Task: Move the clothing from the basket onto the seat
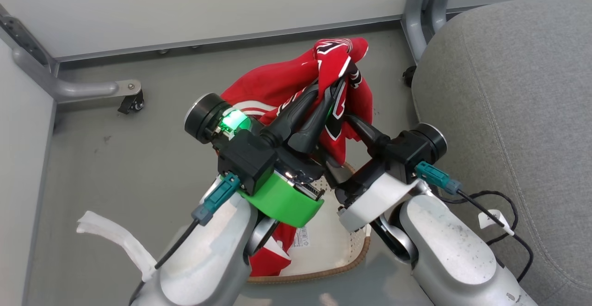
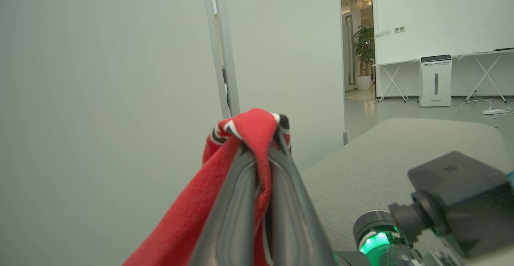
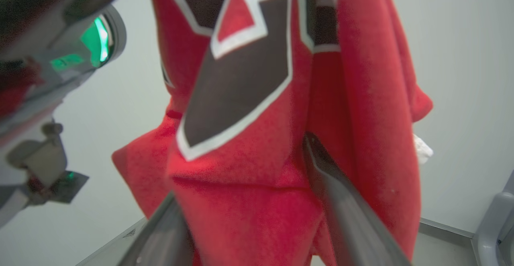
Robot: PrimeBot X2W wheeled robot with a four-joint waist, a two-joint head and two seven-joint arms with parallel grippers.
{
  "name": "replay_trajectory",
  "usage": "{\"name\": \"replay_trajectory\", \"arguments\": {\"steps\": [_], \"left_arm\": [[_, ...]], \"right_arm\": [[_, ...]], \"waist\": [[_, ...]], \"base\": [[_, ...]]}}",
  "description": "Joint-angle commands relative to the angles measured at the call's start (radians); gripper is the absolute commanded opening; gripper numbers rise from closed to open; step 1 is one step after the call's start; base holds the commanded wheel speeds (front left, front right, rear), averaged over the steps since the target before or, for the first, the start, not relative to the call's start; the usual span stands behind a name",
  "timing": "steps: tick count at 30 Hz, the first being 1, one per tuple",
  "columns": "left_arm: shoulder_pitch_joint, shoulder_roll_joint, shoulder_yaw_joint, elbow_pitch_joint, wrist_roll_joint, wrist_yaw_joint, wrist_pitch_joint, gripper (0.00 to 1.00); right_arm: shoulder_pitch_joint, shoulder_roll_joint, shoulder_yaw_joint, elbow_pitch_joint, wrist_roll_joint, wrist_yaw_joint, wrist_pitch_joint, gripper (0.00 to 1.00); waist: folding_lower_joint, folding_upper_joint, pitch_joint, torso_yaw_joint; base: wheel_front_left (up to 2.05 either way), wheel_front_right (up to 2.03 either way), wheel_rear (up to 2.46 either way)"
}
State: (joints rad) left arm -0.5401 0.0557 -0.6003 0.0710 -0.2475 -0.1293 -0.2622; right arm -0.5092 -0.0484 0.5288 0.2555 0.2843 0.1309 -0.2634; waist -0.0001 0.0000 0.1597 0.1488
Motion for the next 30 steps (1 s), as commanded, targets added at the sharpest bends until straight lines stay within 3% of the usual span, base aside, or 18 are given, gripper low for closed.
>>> {"name": "replay_trajectory", "arguments": {"steps": [1,17,18,19,30], "left_arm": [[-0.011,-0.003,-0.003,-0.004,-0.009,-0.002,-0.004,0.00],[0.009,-0.005,0.008,0.025,0.000,-0.002,-0.004,0.00],[0.010,-0.005,0.011,0.031,0.002,-0.002,-0.004,0.30],[0.011,-0.005,0.013,0.036,0.005,-0.001,-0.003,0.97],[0.013,-0.005,0.019,0.041,0.020,-0.002,-0.003,1.00]], "right_arm": [[-0.011,-0.004,0.005,0.007,0.014,0.000,-0.002,0.00],[0.024,-0.004,-0.002,-0.009,0.032,0.000,-0.002,0.00],[0.025,-0.004,-0.005,-0.009,0.032,0.000,-0.002,0.00],[0.026,-0.004,-0.009,-0.010,0.031,0.000,-0.002,0.00],[0.027,-0.003,-0.035,-0.012,0.023,0.000,-0.002,0.00]], "waist": [[0.0001,0.0000,0.001,0.002],[0.0001,0.0000,0.003,-0.018],[0.0001,0.0000,0.004,-0.019],[0.0001,0.0000,0.004,-0.019],[0.0001,0.0000,0.015,-0.017]], "base": [[0.00,0.00,0.00],[0.00,0.00,0.00],[0.00,0.00,0.00],[0.00,0.00,0.00],[0.00,0.00,0.00]]}}
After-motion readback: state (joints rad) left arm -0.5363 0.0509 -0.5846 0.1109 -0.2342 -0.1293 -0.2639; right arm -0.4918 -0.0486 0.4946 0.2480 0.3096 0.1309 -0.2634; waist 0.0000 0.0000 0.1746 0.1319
